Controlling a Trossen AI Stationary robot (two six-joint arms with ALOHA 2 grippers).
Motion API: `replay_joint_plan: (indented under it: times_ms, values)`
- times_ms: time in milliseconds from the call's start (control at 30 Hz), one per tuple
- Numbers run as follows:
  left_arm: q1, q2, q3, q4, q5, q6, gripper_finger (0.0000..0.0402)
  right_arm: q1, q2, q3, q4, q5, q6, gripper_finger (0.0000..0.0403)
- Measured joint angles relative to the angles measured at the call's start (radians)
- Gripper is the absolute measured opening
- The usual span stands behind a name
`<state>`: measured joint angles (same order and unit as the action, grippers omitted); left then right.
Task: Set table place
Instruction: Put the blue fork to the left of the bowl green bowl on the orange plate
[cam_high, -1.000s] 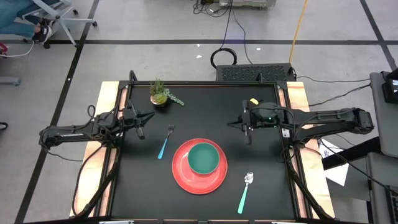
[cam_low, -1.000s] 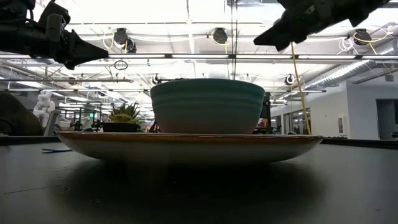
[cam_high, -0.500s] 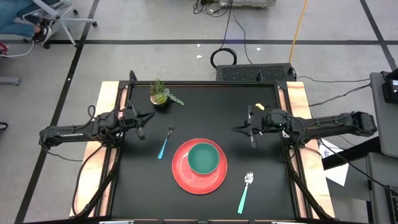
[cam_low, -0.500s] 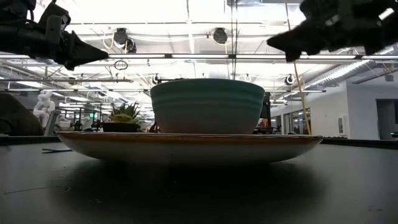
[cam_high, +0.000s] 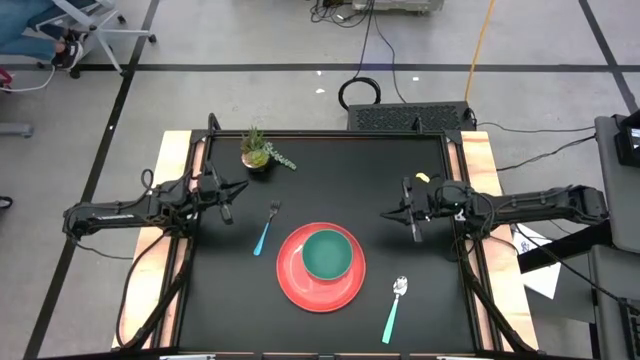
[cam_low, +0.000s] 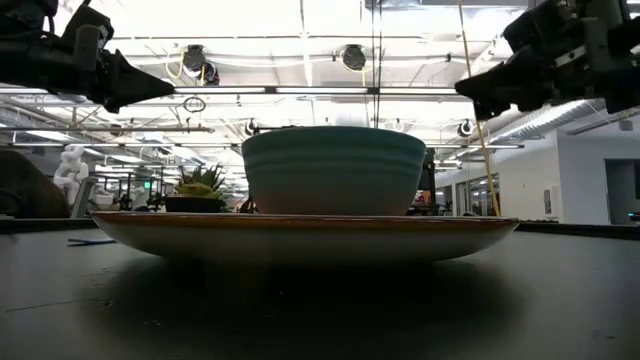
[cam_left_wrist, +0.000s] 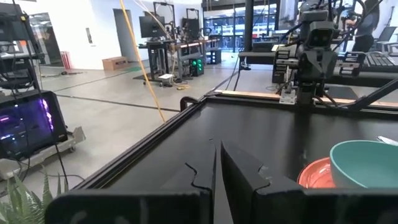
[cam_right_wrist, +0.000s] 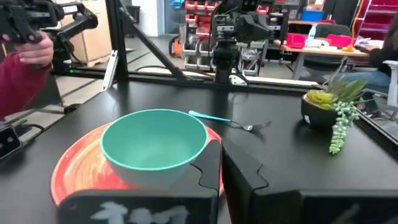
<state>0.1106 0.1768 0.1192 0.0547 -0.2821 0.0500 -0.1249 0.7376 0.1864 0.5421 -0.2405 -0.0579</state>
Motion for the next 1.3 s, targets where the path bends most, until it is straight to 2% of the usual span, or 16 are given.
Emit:
replay_joint_plan:
  times_ms: [167,333,600,733,967,1167,1300]
  values:
    - [0.0,0.0,0.0,0.0,-0.012,0.008,0.0031,-0.009,0.0,-0.052,0.133,-0.001,0.038,0.0004]
    - [0.0,0.0,0.0,0.001,-0.016,0.009,0.0031,-0.026,0.0,-0.081,0.134,-0.005,0.062,0.0004]
    - [0.0,0.0,0.0,-0.019,-0.018,0.097,0.0031,-0.052,0.0,-0.123,0.137,-0.007,0.053,0.0004]
    - [0.0,0.0,0.0,-0.043,-0.018,0.062,0.0031,-0.077,0.0,-0.126,0.174,-0.01,0.073,0.0004]
    - [0.0,0.0,0.0,0.042,-0.018,0.202,0.0031,-0.111,0.0,-0.126,0.205,-0.053,0.077,0.0004]
    - [0.0,0.0,0.0,0.048,-0.017,0.145,0.0031,-0.118,0.001,-0.127,0.171,-0.114,0.074,0.0004]
    - [0.0,0.0,0.0,0.095,-0.017,0.189,0.0031,-0.117,0.001,-0.127,0.192,-0.153,0.083,0.0004]
